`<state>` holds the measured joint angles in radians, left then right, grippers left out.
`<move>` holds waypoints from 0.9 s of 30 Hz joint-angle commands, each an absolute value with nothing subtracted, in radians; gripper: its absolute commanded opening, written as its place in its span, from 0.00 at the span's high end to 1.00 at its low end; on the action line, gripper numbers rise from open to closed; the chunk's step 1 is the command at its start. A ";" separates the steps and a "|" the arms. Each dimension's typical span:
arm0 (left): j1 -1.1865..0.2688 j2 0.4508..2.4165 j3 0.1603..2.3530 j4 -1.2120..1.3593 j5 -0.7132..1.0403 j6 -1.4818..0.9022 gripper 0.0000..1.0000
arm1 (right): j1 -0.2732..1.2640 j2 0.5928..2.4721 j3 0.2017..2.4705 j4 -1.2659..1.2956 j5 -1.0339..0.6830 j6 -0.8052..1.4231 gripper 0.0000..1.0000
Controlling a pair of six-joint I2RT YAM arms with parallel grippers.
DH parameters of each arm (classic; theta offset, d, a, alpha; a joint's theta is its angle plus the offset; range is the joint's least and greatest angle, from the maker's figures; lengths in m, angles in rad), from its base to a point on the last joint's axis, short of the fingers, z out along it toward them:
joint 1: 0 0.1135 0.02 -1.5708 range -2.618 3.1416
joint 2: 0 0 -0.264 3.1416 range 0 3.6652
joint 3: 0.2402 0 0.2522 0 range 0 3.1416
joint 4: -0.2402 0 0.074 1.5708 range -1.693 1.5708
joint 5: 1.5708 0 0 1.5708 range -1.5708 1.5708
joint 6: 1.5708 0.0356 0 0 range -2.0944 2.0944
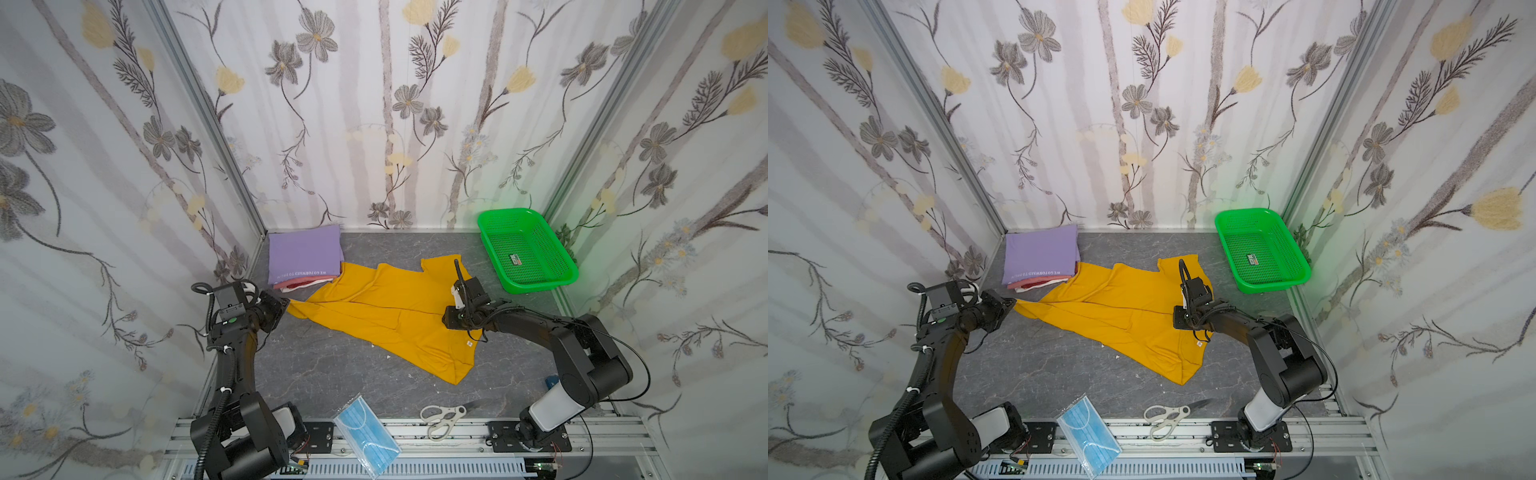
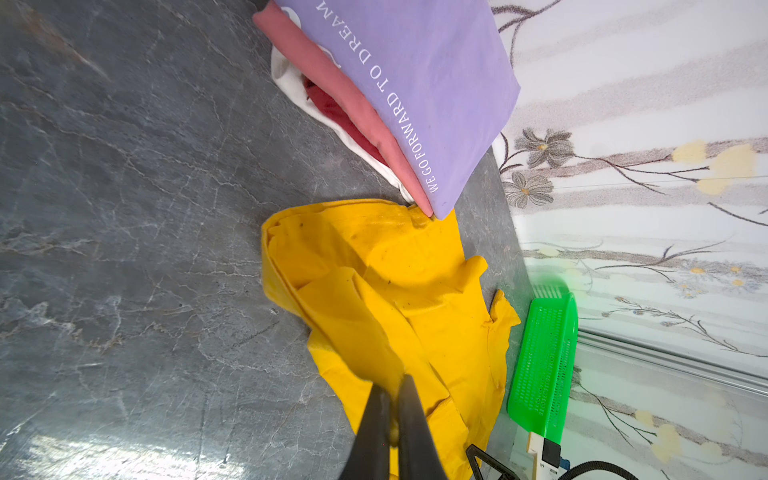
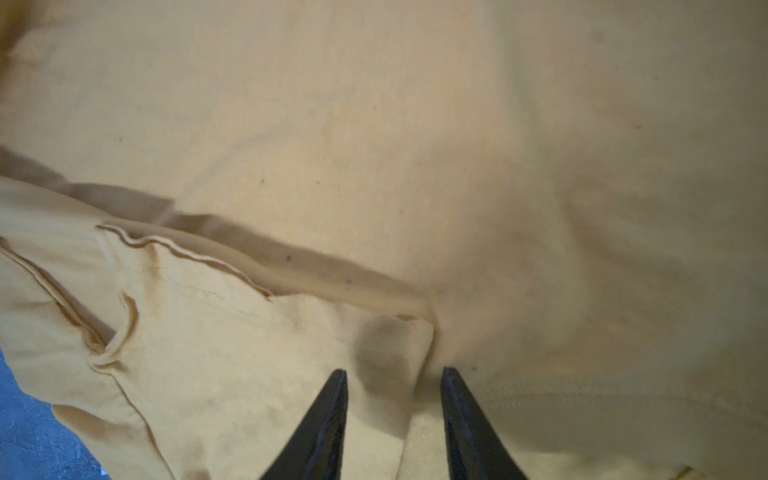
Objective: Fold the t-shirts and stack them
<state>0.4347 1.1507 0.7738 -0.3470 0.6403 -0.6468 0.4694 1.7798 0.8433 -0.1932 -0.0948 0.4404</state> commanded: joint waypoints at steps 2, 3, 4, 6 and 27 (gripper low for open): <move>0.435 1.152 0.779 -0.328 0.650 -0.638 1.00 | 0.468 1.795 0.845 -0.152 -0.113 0.430 0.64; 0.436 1.152 0.779 -0.327 0.650 -0.637 1.00 | 0.468 1.796 0.845 -0.146 -0.122 0.428 0.66; 0.435 1.154 0.779 -0.327 0.650 -0.637 1.00 | 0.470 1.798 0.848 -0.144 -0.131 0.428 0.69; 0.436 1.155 0.779 -0.329 0.650 -0.636 1.00 | 0.478 1.801 0.854 -0.143 -0.144 0.426 0.76; 0.434 1.144 0.782 -0.320 0.669 -0.656 1.00 | 0.528 1.293 0.810 -0.376 -0.072 0.458 1.00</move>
